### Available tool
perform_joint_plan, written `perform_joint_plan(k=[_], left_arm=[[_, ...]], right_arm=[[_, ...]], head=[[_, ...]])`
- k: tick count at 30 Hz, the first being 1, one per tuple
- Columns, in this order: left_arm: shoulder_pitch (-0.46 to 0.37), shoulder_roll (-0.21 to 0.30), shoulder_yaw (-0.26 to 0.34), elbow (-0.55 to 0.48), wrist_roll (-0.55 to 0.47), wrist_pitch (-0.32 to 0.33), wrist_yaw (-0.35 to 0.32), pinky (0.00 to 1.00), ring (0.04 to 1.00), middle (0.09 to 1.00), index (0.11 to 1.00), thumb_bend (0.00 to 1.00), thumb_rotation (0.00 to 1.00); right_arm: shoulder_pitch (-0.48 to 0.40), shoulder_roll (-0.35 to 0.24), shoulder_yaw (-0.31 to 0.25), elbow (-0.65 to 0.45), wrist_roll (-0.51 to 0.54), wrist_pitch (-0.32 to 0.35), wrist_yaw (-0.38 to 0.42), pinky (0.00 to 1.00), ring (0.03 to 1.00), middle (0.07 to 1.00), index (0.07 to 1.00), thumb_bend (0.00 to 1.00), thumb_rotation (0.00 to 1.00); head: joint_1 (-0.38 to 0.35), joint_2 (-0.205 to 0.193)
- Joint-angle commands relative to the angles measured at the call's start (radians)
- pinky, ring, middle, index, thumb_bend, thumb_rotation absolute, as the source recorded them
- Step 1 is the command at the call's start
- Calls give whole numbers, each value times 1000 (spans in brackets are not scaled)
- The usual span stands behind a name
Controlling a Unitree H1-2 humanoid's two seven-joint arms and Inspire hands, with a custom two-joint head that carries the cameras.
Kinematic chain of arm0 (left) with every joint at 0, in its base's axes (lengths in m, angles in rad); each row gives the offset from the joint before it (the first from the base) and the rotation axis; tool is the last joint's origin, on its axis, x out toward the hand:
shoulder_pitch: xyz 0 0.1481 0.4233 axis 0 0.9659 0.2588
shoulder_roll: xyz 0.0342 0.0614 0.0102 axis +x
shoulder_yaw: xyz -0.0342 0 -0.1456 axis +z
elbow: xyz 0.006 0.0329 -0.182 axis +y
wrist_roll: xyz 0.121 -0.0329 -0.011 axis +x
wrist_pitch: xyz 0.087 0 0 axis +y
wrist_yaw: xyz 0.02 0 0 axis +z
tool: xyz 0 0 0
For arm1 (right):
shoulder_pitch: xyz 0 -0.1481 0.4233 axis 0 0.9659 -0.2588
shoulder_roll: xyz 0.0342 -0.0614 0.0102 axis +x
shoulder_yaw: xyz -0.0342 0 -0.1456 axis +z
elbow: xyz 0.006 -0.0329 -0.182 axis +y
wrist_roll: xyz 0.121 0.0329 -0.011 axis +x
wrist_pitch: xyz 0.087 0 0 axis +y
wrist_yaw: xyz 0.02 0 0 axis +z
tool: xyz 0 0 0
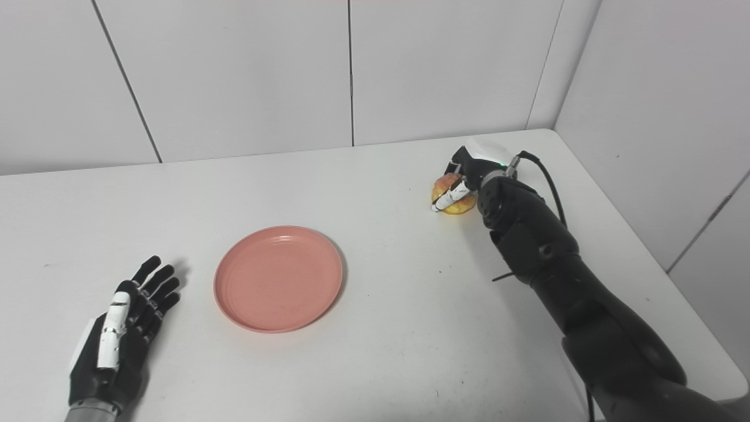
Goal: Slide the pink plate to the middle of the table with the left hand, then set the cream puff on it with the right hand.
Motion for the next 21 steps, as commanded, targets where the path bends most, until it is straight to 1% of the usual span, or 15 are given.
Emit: perform_joint_plan(k=[1,6,9,12,14,16,18,21], left_arm=[[-8,-3,-6,-18,4,-15,-1,923,906,900,875,427,967],[-8,-3,-9,-17,7,-18,-1,929,913,906,880,422,973],[-8,-7,-10,-22,11,-16,4,917,905,897,871,426,959],[-8,-12,-16,-26,25,-19,12,907,901,893,866,426,953],[-9,-17,-21,-29,40,-22,18,899,897,891,865,430,947],[-9,-21,-28,-30,53,-30,20,890,891,888,862,443,923],[-10,-28,-35,-31,63,-34,23,897,893,889,863,459,906],[-10,-37,-47,-37,81,-41,34,907,899,894,865,470,901]], right_arm=[[-37,-25,-6,-32,-5,7,2,335,403,473,483,509,132],[-27,-38,-21,-79,6,-3,0,339,401,471,484,507,132],[-20,-45,-31,-137,6,18,10,335,399,471,484,507,132],[-9,-51,-40,-213,1,33,19,306,378,464,486,508,133],[-2,-59,-37,-263,-11,33,26,286,357,448,486,508,133],[3,-63,-35,-331,-16,52,56,269,337,430,486,507,135],[8,-59,-39,-400,-13,72,83,285,354,435,485,506,135],[14,-49,-45,-482,-6,82,107,322,392,461,484,505,133]], head=[[3,0],[11,3],[22,7],[57,9],[75,11],[90,13],[104,17],[115,19]])
